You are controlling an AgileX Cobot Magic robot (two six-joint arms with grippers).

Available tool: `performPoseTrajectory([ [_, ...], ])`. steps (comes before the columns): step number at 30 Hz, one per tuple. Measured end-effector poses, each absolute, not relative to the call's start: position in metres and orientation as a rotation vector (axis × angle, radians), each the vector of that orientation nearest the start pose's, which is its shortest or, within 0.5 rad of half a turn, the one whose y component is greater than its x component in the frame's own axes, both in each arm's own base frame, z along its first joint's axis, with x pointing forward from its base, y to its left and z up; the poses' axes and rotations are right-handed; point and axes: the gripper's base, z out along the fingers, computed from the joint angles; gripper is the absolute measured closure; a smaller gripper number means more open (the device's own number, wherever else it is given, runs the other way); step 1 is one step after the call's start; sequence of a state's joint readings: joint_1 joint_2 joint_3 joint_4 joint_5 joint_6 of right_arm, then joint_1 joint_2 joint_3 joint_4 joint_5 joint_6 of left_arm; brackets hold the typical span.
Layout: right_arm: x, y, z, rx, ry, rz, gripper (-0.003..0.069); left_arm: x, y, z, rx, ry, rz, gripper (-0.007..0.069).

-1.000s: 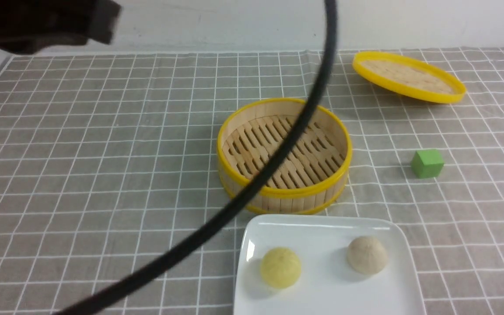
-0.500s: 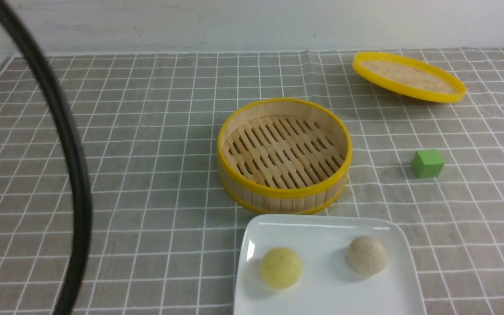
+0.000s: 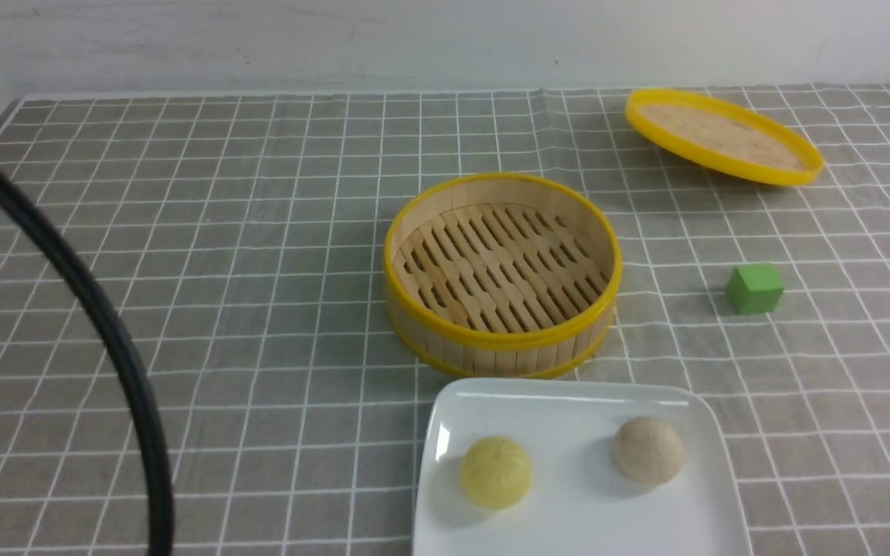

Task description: Put the steamed buns into the plate on the grey tablecloth.

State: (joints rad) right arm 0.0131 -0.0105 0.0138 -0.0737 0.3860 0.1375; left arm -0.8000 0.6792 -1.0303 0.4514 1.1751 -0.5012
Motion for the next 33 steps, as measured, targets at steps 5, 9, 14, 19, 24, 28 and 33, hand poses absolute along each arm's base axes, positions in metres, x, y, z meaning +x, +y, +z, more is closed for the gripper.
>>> performPoseTrajectory([
  [5, 0.052, -0.002, 0.174, 0.07, 1.871, 0.03, 0.0598, 0.085, -0.046, 0.354, 0.295, 2.147, -0.326, 0.0577],
  [9, 0.052, -0.002, 0.174, 0.069, 1.871, 0.029, 0.0596, 0.088, -0.063, 0.317, 0.278, 2.026, -0.539, 0.0575],
  [14, 0.052, -0.002, 0.174, 0.069, 1.871, 0.029, 0.0589, 0.089, -0.077, 0.303, 0.25, 1.886, -0.77, 0.0572],
  [19, 0.052, -0.002, 0.174, 0.069, 1.871, 0.029, 0.058, 0.089, -0.078, 0.298, 0.27, 1.862, -0.78, 0.0571],
  [24, 0.052, -0.002, 0.174, 0.069, 1.871, 0.029, 0.0573, 0.09, -0.074, 0.292, 0.279, 1.916, -0.69, 0.057],
  [28, 0.052, -0.002, 0.174, 0.069, 1.871, 0.029, 0.0569, 0.09, -0.071, 0.287, 0.266, 1.967, -0.643, 0.0569],
  [33, 0.052, -0.002, 0.174, 0.068, 1.871, 0.029, 0.0563, 0.09, -0.07, 0.286, 0.254, 1.983, -0.64, 0.0563],
])
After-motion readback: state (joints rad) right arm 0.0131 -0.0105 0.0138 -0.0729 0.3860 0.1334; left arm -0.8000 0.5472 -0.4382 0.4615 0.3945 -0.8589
